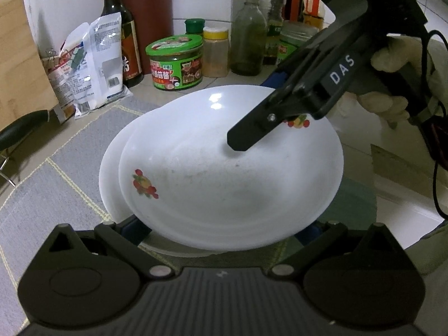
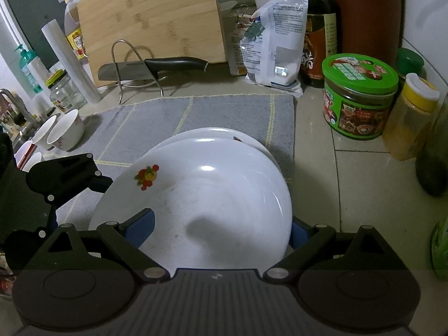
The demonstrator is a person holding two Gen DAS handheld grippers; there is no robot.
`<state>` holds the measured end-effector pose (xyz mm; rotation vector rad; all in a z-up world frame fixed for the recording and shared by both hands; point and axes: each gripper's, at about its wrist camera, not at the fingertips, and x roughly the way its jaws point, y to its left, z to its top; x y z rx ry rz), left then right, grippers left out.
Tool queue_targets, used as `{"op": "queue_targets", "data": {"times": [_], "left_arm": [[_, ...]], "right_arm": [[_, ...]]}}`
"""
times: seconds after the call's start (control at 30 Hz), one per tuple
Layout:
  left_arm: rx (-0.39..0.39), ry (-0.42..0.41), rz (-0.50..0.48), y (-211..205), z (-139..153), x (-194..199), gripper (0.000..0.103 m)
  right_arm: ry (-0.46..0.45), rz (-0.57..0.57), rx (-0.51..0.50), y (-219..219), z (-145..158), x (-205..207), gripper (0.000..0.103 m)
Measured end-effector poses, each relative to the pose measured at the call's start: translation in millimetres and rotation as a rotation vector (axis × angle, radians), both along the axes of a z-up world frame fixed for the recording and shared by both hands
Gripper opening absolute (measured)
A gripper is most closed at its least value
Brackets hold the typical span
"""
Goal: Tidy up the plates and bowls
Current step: 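Lower the fruit-print plate onto the plate stack with the right gripper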
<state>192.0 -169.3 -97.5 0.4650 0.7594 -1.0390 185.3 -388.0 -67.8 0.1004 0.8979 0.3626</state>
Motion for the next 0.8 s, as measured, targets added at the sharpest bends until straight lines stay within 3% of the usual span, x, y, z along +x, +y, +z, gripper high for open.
{"op": "queue_targets", "data": {"times": [0.8], "left_arm": [[0.052,0.007,0.054,-6.5,3.2,2.6,0.102]], "right_arm": [[0.034,-0.053,-0.004,-1.0,-1.0,4.1,0.099]]}}
